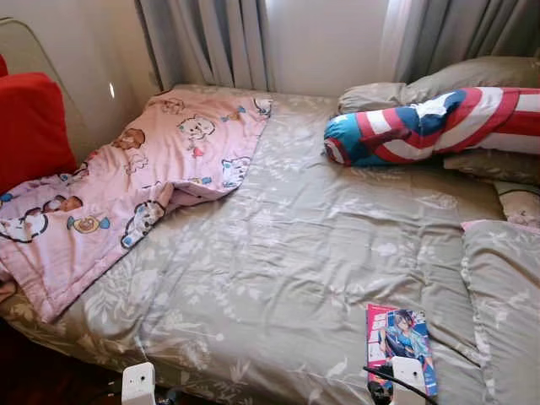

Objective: Clean up the room

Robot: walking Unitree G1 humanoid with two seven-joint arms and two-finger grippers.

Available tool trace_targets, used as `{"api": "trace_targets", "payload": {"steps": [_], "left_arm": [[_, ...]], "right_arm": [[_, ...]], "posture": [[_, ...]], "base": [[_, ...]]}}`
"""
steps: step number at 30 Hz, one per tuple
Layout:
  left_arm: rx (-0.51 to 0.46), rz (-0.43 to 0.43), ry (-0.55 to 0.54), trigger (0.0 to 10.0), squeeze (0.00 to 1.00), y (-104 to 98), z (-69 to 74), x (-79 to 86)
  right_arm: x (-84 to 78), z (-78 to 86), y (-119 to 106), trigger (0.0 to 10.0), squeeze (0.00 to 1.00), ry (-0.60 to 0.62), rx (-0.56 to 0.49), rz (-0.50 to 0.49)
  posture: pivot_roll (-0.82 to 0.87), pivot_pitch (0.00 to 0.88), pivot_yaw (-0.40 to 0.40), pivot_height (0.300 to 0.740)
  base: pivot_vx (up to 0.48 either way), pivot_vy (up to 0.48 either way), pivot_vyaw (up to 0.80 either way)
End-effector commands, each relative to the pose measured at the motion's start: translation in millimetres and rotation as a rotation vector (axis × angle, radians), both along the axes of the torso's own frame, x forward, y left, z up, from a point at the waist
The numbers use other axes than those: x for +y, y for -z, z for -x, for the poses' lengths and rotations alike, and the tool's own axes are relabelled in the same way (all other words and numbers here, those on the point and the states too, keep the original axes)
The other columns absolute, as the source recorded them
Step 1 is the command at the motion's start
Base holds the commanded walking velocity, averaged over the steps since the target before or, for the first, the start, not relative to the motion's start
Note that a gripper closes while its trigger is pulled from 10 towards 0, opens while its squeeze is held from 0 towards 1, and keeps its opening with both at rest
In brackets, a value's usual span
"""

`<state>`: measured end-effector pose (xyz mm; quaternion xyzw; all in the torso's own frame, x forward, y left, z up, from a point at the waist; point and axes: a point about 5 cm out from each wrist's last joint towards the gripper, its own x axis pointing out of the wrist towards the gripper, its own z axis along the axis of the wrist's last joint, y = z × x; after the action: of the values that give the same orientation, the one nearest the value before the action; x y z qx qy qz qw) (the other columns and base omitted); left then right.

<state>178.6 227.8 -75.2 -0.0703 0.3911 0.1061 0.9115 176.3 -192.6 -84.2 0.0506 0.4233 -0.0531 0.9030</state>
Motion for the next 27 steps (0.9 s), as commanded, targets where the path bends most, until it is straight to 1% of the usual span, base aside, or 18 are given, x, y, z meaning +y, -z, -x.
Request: {"api": "trace_targets", "payload": {"steps": [1,4,6,9,10,14,27], "left_arm": [[0.032,-0.015,0.017,10.0,0.0,2.4,4.8,2.2],[0.035,-0.016,0.018,10.0,0.0,2.5,5.1,2.2],[0.035,-0.017,0.018,10.0,0.0,2.6,5.4,2.6],[0.036,-0.019,0.016,10.0,0.0,2.6,5.8,3.3],[0.036,-0.02,0.016,10.0,0.0,2.6,6.0,3.7],[0.038,-0.023,0.016,10.0,0.0,2.6,6.5,4.3],[0.041,-0.029,0.016,10.0,0.0,2.4,7.0,6.6]], "right_arm": [[4.1,7.0,4.1,10.0,0.0,0.012,0.03,-0.018],[4.7,7.5,4.5,10.0,0.0,0.005,0.033,-0.018],[4.5,7.0,3.9,10.0,0.0,0.017,0.019,-0.025],[5.1,7.6,4.3,10.0,0.0,0.0,0.026,-0.018],[5.4,8.1,4.6,10.0,0.0,0.012,0.027,-0.03],[5.3,8.6,4.9,10.0,0.0,0.031,0.027,-0.039],[6.0,7.8,4.9,10.0,0.0,0.04,0.034,-0.041]], "posture": [[0.01,0.079,0.025,0.74],[0.01,0.087,0.027,0.74],[0.01,0.092,0.027,0.74],[0.01,0.097,0.029,0.74],[0.01,0.102,0.03,0.74],[0.02,0.108,0.031,0.74],[0.02,0.117,0.032,0.74]], "base": [[0.0,0.48,0.0],[0.0,0.48,0.0],[0.0,0.48,0.56],[0.0,0.48,0.8],[0.0,0.48,0.63],[0.0,0.48,0.0],[0.0,0.48,0.0]]}}
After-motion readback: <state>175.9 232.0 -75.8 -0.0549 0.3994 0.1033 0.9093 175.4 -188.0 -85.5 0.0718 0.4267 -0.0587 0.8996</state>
